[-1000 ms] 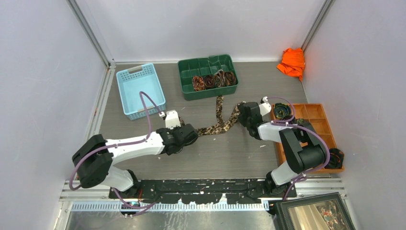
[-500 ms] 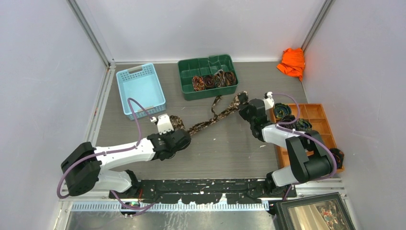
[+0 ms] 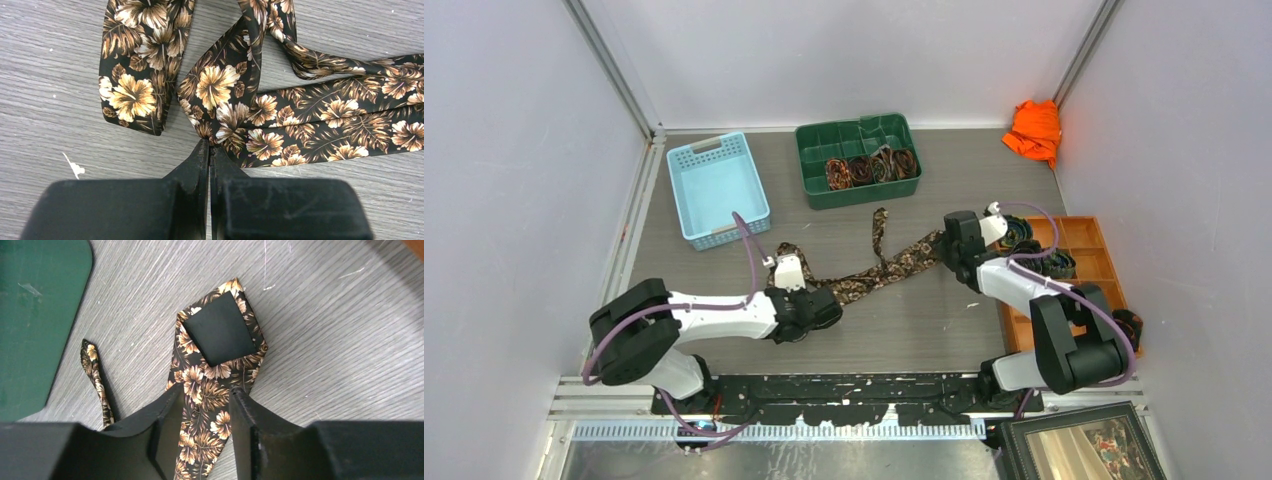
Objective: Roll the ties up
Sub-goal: Flatten out the tie at the center of the board.
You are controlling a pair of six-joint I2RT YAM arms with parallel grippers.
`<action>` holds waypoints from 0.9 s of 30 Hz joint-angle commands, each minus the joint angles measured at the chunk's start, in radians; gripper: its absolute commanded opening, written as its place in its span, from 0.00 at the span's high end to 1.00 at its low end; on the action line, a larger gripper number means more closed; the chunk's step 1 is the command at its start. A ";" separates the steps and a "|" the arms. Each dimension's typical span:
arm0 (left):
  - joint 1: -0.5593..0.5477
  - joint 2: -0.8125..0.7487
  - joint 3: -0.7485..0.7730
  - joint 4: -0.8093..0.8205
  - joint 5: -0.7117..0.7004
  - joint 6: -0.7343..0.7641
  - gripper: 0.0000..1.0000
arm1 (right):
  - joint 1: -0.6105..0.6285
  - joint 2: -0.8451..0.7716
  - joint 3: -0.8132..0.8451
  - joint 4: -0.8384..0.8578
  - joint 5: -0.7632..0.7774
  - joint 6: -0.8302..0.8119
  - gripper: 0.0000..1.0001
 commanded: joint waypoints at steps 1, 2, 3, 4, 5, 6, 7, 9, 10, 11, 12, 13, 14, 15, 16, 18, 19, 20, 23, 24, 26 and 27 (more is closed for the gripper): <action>-0.034 0.049 0.023 -0.074 0.037 -0.072 1.00 | -0.005 -0.053 0.098 -0.110 0.053 -0.074 0.54; -0.040 0.055 0.020 -0.080 0.045 -0.079 1.00 | -0.004 -0.058 0.116 -0.121 0.051 -0.093 0.53; -0.045 0.057 0.016 -0.085 0.053 -0.083 1.00 | -0.004 -0.063 0.135 -0.137 0.050 -0.114 0.53; -0.050 0.056 0.013 -0.092 0.057 -0.089 0.99 | -0.004 -0.064 0.155 -0.150 0.048 -0.138 0.53; -0.054 0.050 0.011 -0.098 0.059 -0.095 0.98 | -0.004 -0.057 0.175 -0.156 0.043 -0.156 0.54; -0.057 0.039 0.010 -0.103 0.059 -0.097 0.96 | -0.005 -0.043 0.197 -0.178 0.034 -0.164 0.55; -0.060 0.027 0.012 -0.111 0.056 -0.098 0.95 | -0.004 -0.012 0.237 -0.193 0.023 -0.180 0.57; -0.063 -0.008 0.026 -0.138 0.042 -0.096 0.93 | -0.005 0.053 0.291 -0.227 -0.026 -0.221 0.59; -0.064 -0.031 0.034 -0.153 0.033 -0.091 0.92 | -0.004 0.087 0.331 -0.222 -0.078 -0.245 0.61; -0.065 -0.061 0.044 -0.171 0.019 -0.085 0.92 | 0.000 0.118 0.363 -0.218 -0.132 -0.262 0.62; -0.064 -0.082 0.055 -0.192 0.008 -0.083 0.92 | 0.007 0.153 0.397 -0.221 -0.170 -0.272 0.61; -0.064 -0.107 0.065 -0.208 -0.004 -0.077 0.91 | 0.018 0.192 0.442 -0.231 -0.197 -0.289 0.60; -0.065 -0.130 0.073 -0.223 -0.015 -0.070 0.91 | 0.029 0.238 0.499 -0.265 -0.220 -0.306 0.58; -0.064 -0.153 0.079 -0.239 -0.025 -0.068 0.91 | 0.039 0.288 0.553 -0.294 -0.250 -0.328 0.56; -0.065 -0.178 0.082 -0.250 -0.036 -0.063 0.90 | 0.048 0.336 0.611 -0.332 -0.283 -0.351 0.56; -0.065 -0.218 0.074 -0.252 -0.047 -0.051 0.87 | 0.081 0.426 0.701 -0.386 -0.344 -0.379 0.55; -0.065 -0.233 0.064 -0.255 -0.054 -0.050 0.86 | 0.096 0.458 0.731 -0.408 -0.361 -0.385 0.55; -0.065 -0.245 0.057 -0.260 -0.058 -0.053 0.86 | 0.112 0.483 0.744 -0.413 -0.363 -0.384 0.56; -0.064 -0.275 0.040 -0.285 -0.069 -0.066 0.86 | 0.148 0.524 0.749 -0.399 -0.362 -0.365 0.55; -0.064 -0.282 0.035 -0.292 -0.069 -0.067 0.86 | 0.154 0.533 0.746 -0.391 -0.366 -0.358 0.55; -0.064 -0.295 0.026 -0.309 -0.073 -0.075 0.86 | 0.165 0.554 0.741 -0.376 -0.369 -0.347 0.55; -0.064 -0.303 0.021 -0.314 -0.074 -0.077 0.86 | 0.167 0.565 0.745 -0.375 -0.371 -0.344 0.55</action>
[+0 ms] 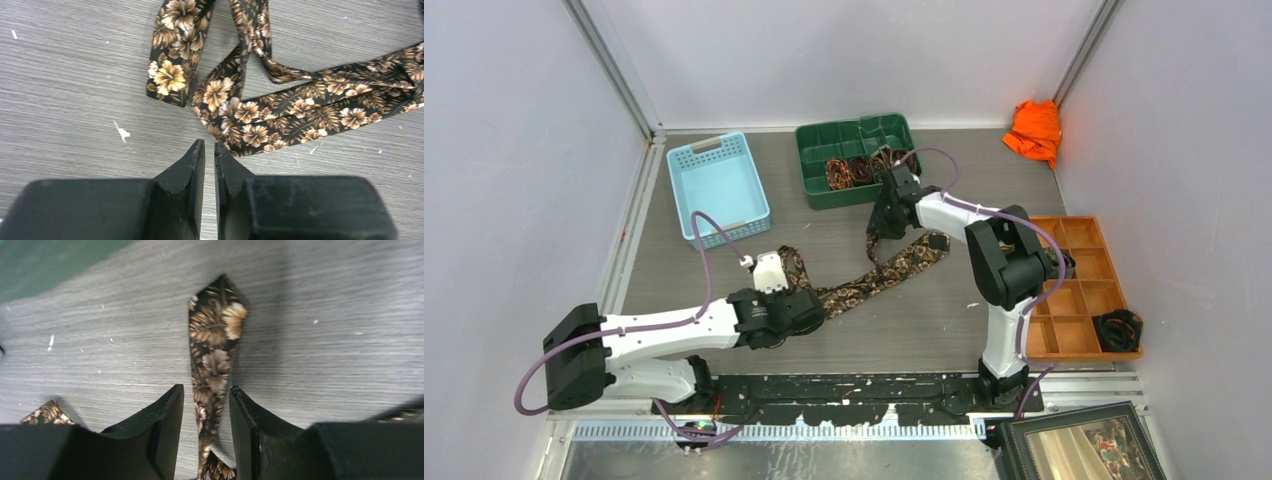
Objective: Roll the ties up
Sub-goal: Flatten out the tie at the center of the board.
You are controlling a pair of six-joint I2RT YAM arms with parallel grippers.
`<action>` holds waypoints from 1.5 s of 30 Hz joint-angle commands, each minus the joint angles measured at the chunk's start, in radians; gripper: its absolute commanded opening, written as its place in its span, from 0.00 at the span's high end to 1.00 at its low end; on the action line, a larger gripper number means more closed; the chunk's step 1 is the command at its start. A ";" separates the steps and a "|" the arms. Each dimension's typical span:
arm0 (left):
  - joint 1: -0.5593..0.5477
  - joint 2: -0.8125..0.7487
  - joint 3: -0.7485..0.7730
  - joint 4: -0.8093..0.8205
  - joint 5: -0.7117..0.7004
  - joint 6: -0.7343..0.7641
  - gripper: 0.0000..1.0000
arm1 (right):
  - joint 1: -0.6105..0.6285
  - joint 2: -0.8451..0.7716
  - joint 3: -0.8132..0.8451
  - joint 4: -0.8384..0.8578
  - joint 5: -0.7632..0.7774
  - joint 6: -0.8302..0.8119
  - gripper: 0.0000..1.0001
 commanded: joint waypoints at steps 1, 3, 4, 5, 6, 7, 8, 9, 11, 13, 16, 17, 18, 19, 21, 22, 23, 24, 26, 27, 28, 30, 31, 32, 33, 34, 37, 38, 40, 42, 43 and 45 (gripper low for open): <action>-0.004 -0.050 -0.022 -0.063 -0.059 -0.016 0.86 | 0.012 0.025 0.031 -0.005 -0.033 -0.001 0.55; -0.003 -0.067 -0.029 -0.071 -0.064 -0.022 0.86 | 0.015 0.038 0.037 -0.002 -0.022 0.005 0.57; -0.003 -0.077 -0.033 -0.075 -0.069 -0.025 0.86 | 0.015 0.040 0.037 0.003 -0.009 0.010 0.59; -0.004 -0.085 -0.037 -0.080 -0.073 -0.030 0.86 | 0.016 0.042 0.034 0.013 -0.001 0.016 0.65; -0.003 -0.093 -0.042 -0.084 -0.076 -0.033 0.86 | 0.015 0.045 0.036 0.018 0.007 0.018 0.69; -0.004 -0.101 -0.046 -0.087 -0.079 -0.036 0.86 | 0.015 0.050 0.041 0.013 0.008 0.019 0.76; -0.003 -0.107 -0.049 -0.091 -0.081 -0.042 0.86 | 0.015 0.052 0.044 0.011 0.010 0.017 0.84; -0.004 -0.112 -0.052 -0.094 -0.082 -0.044 0.86 | 0.016 0.049 0.042 0.013 0.009 0.019 0.91; -0.003 -0.123 -0.055 -0.097 -0.087 -0.046 0.89 | 0.016 0.019 0.019 0.029 0.020 0.025 0.99; -0.003 -0.128 -0.055 -0.092 -0.091 -0.040 0.96 | 0.018 -0.036 -0.021 0.058 0.064 0.026 0.99; -0.003 -0.120 -0.046 -0.079 -0.100 -0.018 1.00 | 0.017 -0.146 -0.089 0.071 0.110 0.021 0.99; -0.004 -0.113 -0.041 -0.077 -0.102 -0.013 1.00 | 0.017 -0.191 -0.121 0.081 0.123 0.022 0.99; -0.003 -0.104 -0.036 -0.073 -0.103 -0.008 1.00 | 0.018 -0.233 -0.169 0.094 0.136 0.024 0.99; -0.004 -0.097 -0.032 -0.070 -0.104 -0.004 1.00 | 0.018 -0.283 -0.214 0.114 0.149 0.027 0.99; -0.004 -0.080 -0.024 -0.061 -0.106 0.002 1.00 | 0.018 -0.372 -0.292 0.139 0.187 0.031 0.99; -0.004 -0.070 -0.022 -0.057 -0.106 0.007 1.00 | 0.018 -0.411 -0.325 0.147 0.206 0.033 0.99; -0.003 -0.063 -0.019 -0.052 -0.106 0.010 1.00 | 0.018 -0.440 -0.348 0.144 0.221 0.032 0.99; -0.003 -0.056 -0.017 -0.048 -0.106 0.014 1.00 | 0.018 -0.459 -0.361 0.123 0.236 0.033 0.99; -0.003 -0.043 -0.013 -0.035 -0.102 0.021 1.00 | 0.019 -0.478 -0.381 0.070 0.253 0.042 0.99; -0.003 -0.039 -0.011 -0.028 -0.099 0.029 1.00 | 0.018 -0.482 -0.393 0.056 0.259 0.051 0.97; -0.003 -0.034 -0.009 -0.024 -0.096 0.031 1.00 | 0.018 -0.482 -0.403 0.044 0.271 0.058 0.91; -0.003 -0.028 -0.007 -0.022 -0.091 0.032 1.00 | 0.018 -0.471 -0.415 0.028 0.305 0.061 0.65; -0.004 -0.028 -0.007 -0.023 -0.089 0.033 1.00 | 0.017 -0.456 -0.409 0.013 0.322 0.056 0.61; -0.004 -0.029 -0.009 -0.024 -0.086 0.033 1.00 | 0.016 -0.443 -0.397 -0.010 0.339 0.056 0.61; -0.004 -0.032 -0.012 -0.026 -0.085 0.032 1.00 | 0.017 -0.432 -0.387 -0.029 0.355 0.053 0.61; -0.003 -0.037 -0.015 -0.028 -0.084 0.031 1.00 | 0.016 -0.421 -0.374 -0.062 0.377 0.056 0.61; -0.004 -0.060 -0.036 -0.035 -0.087 0.020 1.00 | 0.017 -0.392 -0.342 -0.102 0.402 0.056 0.55; -0.004 -0.070 -0.044 -0.037 -0.089 0.016 1.00 | 0.016 -0.382 -0.336 -0.106 0.401 0.052 0.55; -0.004 -0.087 -0.061 -0.038 -0.090 0.006 1.00 | 0.017 -0.359 -0.321 -0.123 0.410 0.060 0.57; -0.003 -0.099 -0.069 -0.041 -0.092 0.002 1.00 | 0.017 -0.337 -0.311 -0.137 0.412 0.064 0.60; -0.004 -0.104 -0.072 -0.043 -0.094 -0.001 1.00 | 0.017 -0.328 -0.310 -0.143 0.416 0.070 0.63; -0.003 -0.107 -0.071 -0.054 -0.098 -0.008 1.00 | 0.016 -0.300 -0.298 -0.168 0.418 0.075 0.65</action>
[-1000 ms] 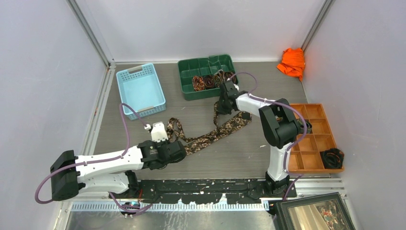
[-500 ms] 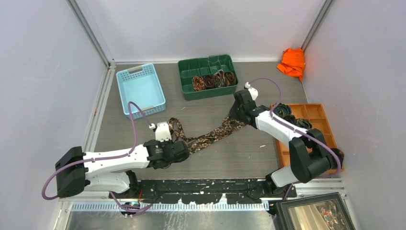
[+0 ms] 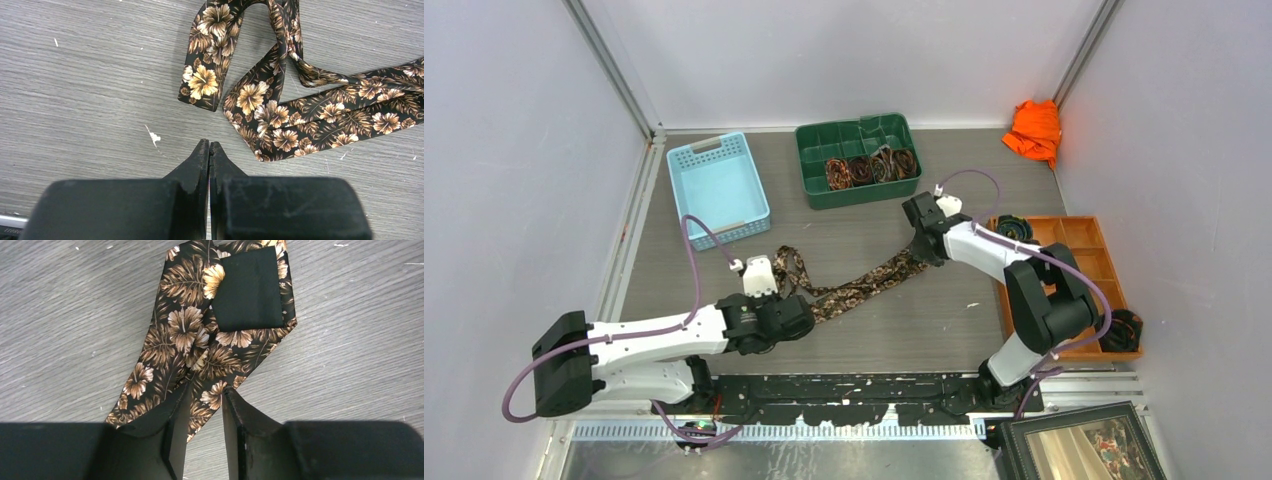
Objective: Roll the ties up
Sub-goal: Flatten out the tie at the center of the board.
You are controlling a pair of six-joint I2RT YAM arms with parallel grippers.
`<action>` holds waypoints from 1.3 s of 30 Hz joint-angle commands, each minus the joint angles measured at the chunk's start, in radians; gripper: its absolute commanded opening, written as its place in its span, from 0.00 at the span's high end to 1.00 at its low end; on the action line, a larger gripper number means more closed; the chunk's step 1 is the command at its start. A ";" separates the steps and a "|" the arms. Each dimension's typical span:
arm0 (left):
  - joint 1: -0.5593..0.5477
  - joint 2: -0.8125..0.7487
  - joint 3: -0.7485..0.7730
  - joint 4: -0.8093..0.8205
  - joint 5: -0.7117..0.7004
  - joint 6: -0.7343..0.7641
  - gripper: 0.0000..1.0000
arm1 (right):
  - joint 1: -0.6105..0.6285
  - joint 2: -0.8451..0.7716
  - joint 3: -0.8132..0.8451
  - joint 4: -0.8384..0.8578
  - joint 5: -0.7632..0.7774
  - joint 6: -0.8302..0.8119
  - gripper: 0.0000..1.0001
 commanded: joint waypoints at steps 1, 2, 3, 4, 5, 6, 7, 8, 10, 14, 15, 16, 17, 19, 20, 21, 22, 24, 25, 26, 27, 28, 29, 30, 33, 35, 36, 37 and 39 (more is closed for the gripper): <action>-0.003 -0.028 -0.002 -0.015 -0.056 -0.026 1.00 | 0.000 0.043 0.058 -0.058 0.049 0.025 0.66; -0.003 -0.026 0.001 -0.019 -0.058 -0.027 1.00 | -0.003 0.064 0.064 -0.067 0.043 0.026 0.66; -0.003 -0.025 0.004 -0.022 -0.062 -0.028 1.00 | -0.007 0.083 0.073 -0.078 0.037 0.027 0.66; -0.004 -0.023 0.007 -0.025 -0.065 -0.028 1.00 | -0.017 0.103 0.084 -0.089 0.025 0.028 0.66; -0.003 -0.021 0.012 -0.029 -0.069 -0.030 1.00 | -0.025 0.120 0.094 -0.099 0.014 0.029 0.66; -0.003 -0.020 0.020 -0.037 -0.074 -0.035 1.00 | -0.033 0.134 0.102 -0.103 0.004 0.024 0.65; -0.003 -0.021 0.027 -0.050 -0.080 -0.046 1.00 | -0.043 0.147 0.111 -0.109 -0.001 0.021 0.65; -0.002 -0.024 0.036 -0.066 -0.087 -0.059 1.00 | -0.052 0.158 0.119 -0.112 -0.005 0.013 0.65; 0.002 -0.035 0.057 -0.099 -0.109 -0.077 1.00 | -0.095 0.183 0.141 -0.124 -0.028 0.004 0.64; 0.057 -0.069 0.085 -0.133 -0.111 -0.063 0.99 | -0.194 0.222 0.184 -0.126 -0.072 -0.017 0.64; 0.080 -0.078 0.084 -0.130 -0.100 -0.055 0.98 | -0.216 0.229 0.199 -0.129 -0.073 -0.021 0.64; 0.107 -0.086 0.081 -0.124 -0.085 -0.040 0.98 | -0.234 0.236 0.212 -0.130 -0.073 -0.027 0.64; 0.132 -0.091 0.074 -0.109 -0.066 -0.015 0.98 | -0.253 0.244 0.228 -0.131 -0.071 -0.034 0.64; 0.177 -0.096 0.064 -0.096 -0.039 0.010 0.98 | -0.283 0.268 0.269 -0.139 -0.057 -0.047 0.64; 0.192 -0.094 0.063 -0.099 -0.028 0.016 0.98 | -0.297 0.285 0.295 -0.150 -0.049 -0.054 0.64; 0.203 -0.089 0.062 -0.101 -0.020 0.022 0.98 | -0.312 0.301 0.316 -0.156 -0.041 -0.058 0.64; 0.209 -0.083 0.064 -0.098 -0.011 0.032 0.98 | -0.325 0.318 0.336 -0.159 -0.036 -0.058 0.64; 0.216 -0.066 0.069 -0.079 0.013 0.063 0.95 | -0.350 0.345 0.370 -0.156 -0.050 -0.055 0.64; 0.219 -0.054 0.072 -0.062 0.032 0.084 0.92 | -0.357 0.353 0.382 -0.151 -0.059 -0.052 0.64; 0.223 -0.038 0.077 -0.045 0.056 0.102 0.87 | -0.358 0.354 0.390 -0.143 -0.069 -0.052 0.64; 0.228 -0.021 0.082 -0.023 0.083 0.119 0.82 | -0.359 0.348 0.394 -0.130 -0.088 -0.052 0.64; 0.232 -0.003 0.086 -0.003 0.108 0.134 0.78 | -0.359 0.335 0.392 -0.108 -0.118 -0.052 0.64; 0.237 0.017 0.088 0.016 0.137 0.141 0.73 | -0.359 0.321 0.391 -0.085 -0.150 -0.055 0.64; 0.242 0.033 0.089 0.033 0.152 0.143 0.69 | -0.356 0.308 0.393 -0.070 -0.176 -0.055 0.64; 0.282 0.067 0.066 0.091 0.196 0.145 0.55 | -0.349 0.298 0.419 -0.083 -0.232 -0.067 0.63; 0.327 0.074 0.044 0.168 0.244 0.168 0.51 | -0.347 0.293 0.415 -0.076 -0.269 -0.072 0.63; 0.345 0.077 0.038 0.192 0.258 0.185 0.48 | -0.346 0.290 0.408 -0.066 -0.284 -0.071 0.63; 0.360 0.084 0.040 0.200 0.256 0.191 0.46 | -0.345 0.286 0.399 -0.055 -0.298 -0.068 0.62; 0.383 0.105 0.049 0.203 0.234 0.211 0.40 | -0.345 0.279 0.381 -0.030 -0.326 -0.059 0.62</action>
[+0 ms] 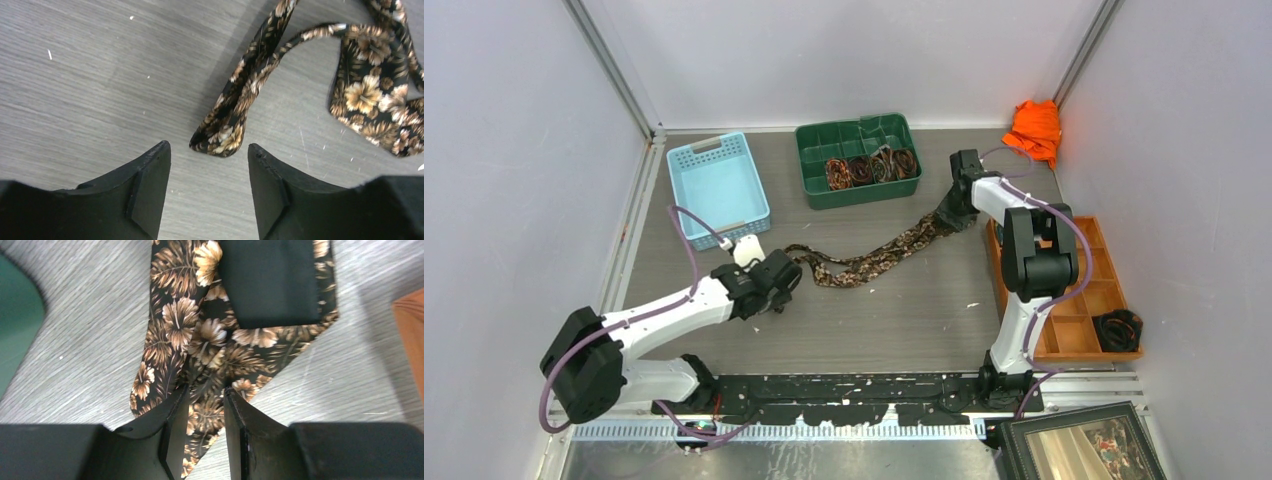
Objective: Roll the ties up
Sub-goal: Flatten out the tie at the center of the board.
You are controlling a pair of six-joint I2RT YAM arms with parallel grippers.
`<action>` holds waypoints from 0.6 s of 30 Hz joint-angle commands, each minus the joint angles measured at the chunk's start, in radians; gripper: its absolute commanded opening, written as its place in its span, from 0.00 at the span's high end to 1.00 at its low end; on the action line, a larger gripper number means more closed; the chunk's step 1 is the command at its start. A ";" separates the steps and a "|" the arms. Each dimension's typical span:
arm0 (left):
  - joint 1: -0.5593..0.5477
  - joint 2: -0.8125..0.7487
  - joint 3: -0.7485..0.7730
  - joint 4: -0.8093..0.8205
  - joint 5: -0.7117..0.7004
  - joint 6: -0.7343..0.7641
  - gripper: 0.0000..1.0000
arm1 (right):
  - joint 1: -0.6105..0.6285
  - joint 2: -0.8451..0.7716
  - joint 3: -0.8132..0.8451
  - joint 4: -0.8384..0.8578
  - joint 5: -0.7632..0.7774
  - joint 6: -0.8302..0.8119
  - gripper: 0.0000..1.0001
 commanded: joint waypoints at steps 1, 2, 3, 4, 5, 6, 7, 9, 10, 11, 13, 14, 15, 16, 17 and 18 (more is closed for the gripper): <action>0.057 0.037 0.009 0.101 0.002 0.070 0.39 | 0.008 -0.055 -0.001 0.067 -0.089 -0.004 0.62; 0.070 0.056 0.016 0.107 -0.003 0.090 0.38 | 0.010 -0.057 -0.002 0.071 -0.105 -0.004 0.62; 0.084 0.080 0.025 0.112 -0.005 0.108 0.38 | 0.014 -0.057 -0.001 0.072 -0.123 -0.003 0.62; 0.094 0.106 0.035 0.115 -0.009 0.125 0.37 | 0.015 -0.056 0.001 0.071 -0.126 -0.005 0.63; 0.106 0.137 0.044 0.121 -0.011 0.140 0.37 | 0.016 -0.059 0.001 0.067 -0.125 -0.004 0.62; 0.114 0.170 0.051 0.136 -0.009 0.156 0.37 | 0.017 -0.065 0.001 0.065 -0.119 -0.004 0.63; 0.123 0.202 0.059 0.149 0.000 0.171 0.39 | 0.017 -0.080 -0.004 0.065 -0.108 0.000 0.63; 0.132 0.269 0.080 0.172 0.014 0.196 0.48 | 0.022 -0.131 -0.033 0.076 -0.034 0.003 0.62; 0.133 0.303 0.092 0.179 0.020 0.205 0.53 | 0.022 -0.161 -0.038 0.078 -0.013 -0.003 0.62; 0.132 0.332 0.103 0.184 0.029 0.210 0.57 | 0.026 -0.185 -0.039 0.070 0.007 -0.011 0.61; 0.132 0.388 0.119 0.199 0.049 0.219 0.67 | 0.030 -0.219 -0.016 0.032 0.016 -0.040 0.59; 0.133 0.404 0.122 0.204 0.063 0.220 0.77 | 0.038 -0.229 -0.003 0.004 0.006 -0.050 0.58; 0.131 0.415 0.124 0.207 0.072 0.220 0.89 | 0.050 -0.238 0.006 -0.018 -0.003 -0.058 0.59; 0.132 0.421 0.125 0.204 0.082 0.219 0.98 | 0.070 -0.248 0.005 -0.026 -0.011 -0.066 0.59; 0.132 0.423 0.126 0.195 0.087 0.216 1.00 | 0.095 -0.261 -0.003 -0.030 -0.015 -0.075 0.59; 0.131 0.415 0.121 0.185 0.087 0.212 1.00 | 0.127 -0.273 -0.012 -0.035 -0.012 -0.082 0.60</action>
